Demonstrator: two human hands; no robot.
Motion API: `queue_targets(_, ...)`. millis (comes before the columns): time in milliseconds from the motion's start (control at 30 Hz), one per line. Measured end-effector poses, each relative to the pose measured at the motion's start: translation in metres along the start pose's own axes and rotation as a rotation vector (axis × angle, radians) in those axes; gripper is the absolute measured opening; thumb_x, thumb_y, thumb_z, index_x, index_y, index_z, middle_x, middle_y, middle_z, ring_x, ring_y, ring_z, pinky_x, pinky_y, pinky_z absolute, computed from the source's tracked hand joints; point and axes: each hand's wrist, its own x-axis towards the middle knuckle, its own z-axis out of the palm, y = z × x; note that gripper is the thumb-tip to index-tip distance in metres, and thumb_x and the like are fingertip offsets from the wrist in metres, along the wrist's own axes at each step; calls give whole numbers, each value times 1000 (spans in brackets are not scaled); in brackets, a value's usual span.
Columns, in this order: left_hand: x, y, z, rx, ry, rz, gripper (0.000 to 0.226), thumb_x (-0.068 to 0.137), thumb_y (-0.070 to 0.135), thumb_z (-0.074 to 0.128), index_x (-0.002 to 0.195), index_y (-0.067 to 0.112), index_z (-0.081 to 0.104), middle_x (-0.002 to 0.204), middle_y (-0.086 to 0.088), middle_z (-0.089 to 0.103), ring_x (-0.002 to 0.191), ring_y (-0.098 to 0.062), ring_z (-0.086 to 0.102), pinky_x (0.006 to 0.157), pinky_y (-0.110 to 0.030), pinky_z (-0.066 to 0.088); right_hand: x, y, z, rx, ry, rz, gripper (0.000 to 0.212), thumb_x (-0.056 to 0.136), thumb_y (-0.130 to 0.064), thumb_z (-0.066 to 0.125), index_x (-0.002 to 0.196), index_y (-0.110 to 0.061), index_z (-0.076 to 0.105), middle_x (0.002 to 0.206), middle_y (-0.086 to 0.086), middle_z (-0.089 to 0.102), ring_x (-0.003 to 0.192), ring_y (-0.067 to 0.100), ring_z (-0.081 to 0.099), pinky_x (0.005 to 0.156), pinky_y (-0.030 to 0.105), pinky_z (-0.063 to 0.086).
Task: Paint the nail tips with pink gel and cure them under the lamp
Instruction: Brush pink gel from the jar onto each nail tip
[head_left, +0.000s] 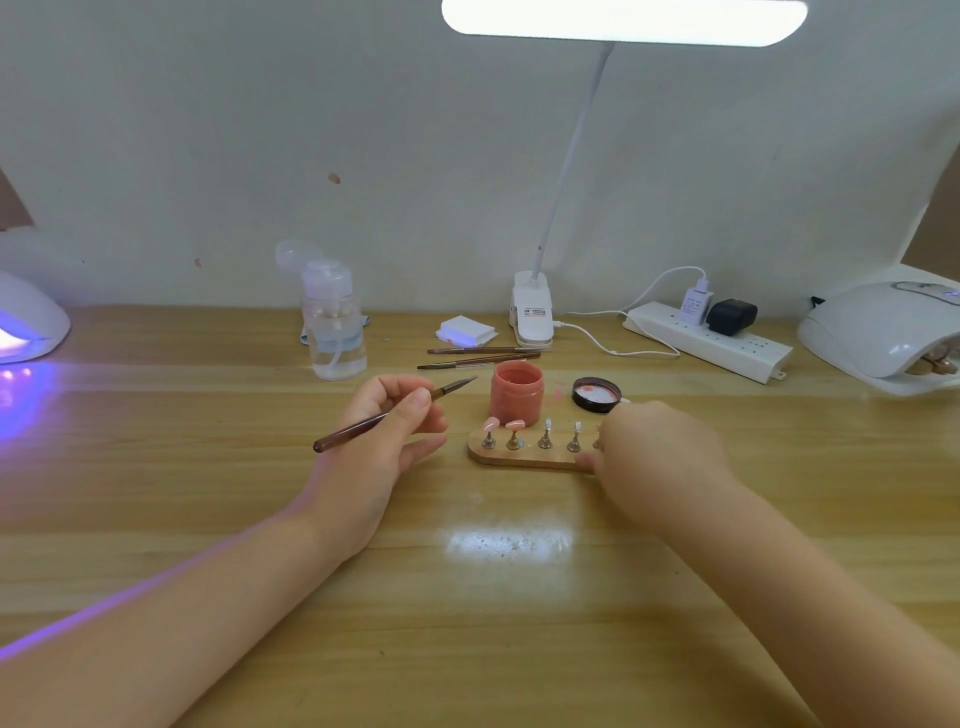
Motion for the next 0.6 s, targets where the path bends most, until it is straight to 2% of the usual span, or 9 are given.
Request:
queue_targets(100,0,0,0,-2,8,-3,12,99,10,51,99,13,63,95,-7,62,88,-12,65,88,-42,56,3,4,3,57,-16,-38,31,98,-44,46,101,-19,64,75,-3,52,78,22,56,52,25,34)
queue_targets(167,0,0,0,-9,17,-8,12,99,10,51,98,13,63,93,-5,64,88,-13,65,88,-43,56,5,6,4,101,-36,-54,39,98,-49,44,111,-17,63,101,3,63,98,24,61,60,27,41)
queue_targets(200,0,0,0,-12,22,-10,13,99,10,51,98,13,64,91,-4,65,88,-14,65,88,-43,56,6,7,4,118,-38,-63,40,98,-48,43,117,-19,62,117,4,62,111,24,58,66,28,44)
queue_targets(233,0,0,0,-15,25,-11,13,99,10,51,97,13,64,90,-3,65,88,-14,65,88,-43,56,6,8,5,134,-30,-77,38,99,-46,42,121,-22,61,124,3,60,120,23,53,70,29,44)
queue_targets(267,0,0,0,-17,27,-11,13,99,10,51,97,13,64,89,-3,65,88,-15,65,88,-44,56,6,10,6,154,-8,-93,35,99,-45,43,119,-24,63,122,3,61,121,22,52,70,28,43)
queue_targets(433,0,1,0,-17,47,8,13,98,9,51,98,12,64,89,-5,64,88,-16,64,89,-42,55,1,11,11,301,228,-93,28,86,-46,56,83,-23,71,86,-3,68,86,19,61,64,28,51)
queue_targets(533,0,1,0,-20,55,19,14,99,8,50,97,11,63,87,-5,63,87,-17,64,88,-41,55,0,7,14,490,367,-103,26,81,-41,62,67,-20,60,65,-5,62,67,19,59,55,25,43)
queue_targets(600,1,1,0,-16,55,17,14,99,7,50,96,11,63,87,-5,63,86,-17,63,88,-41,55,-1,2,16,558,376,-153,26,84,-34,61,64,-18,58,59,-4,57,63,19,55,51,25,36)
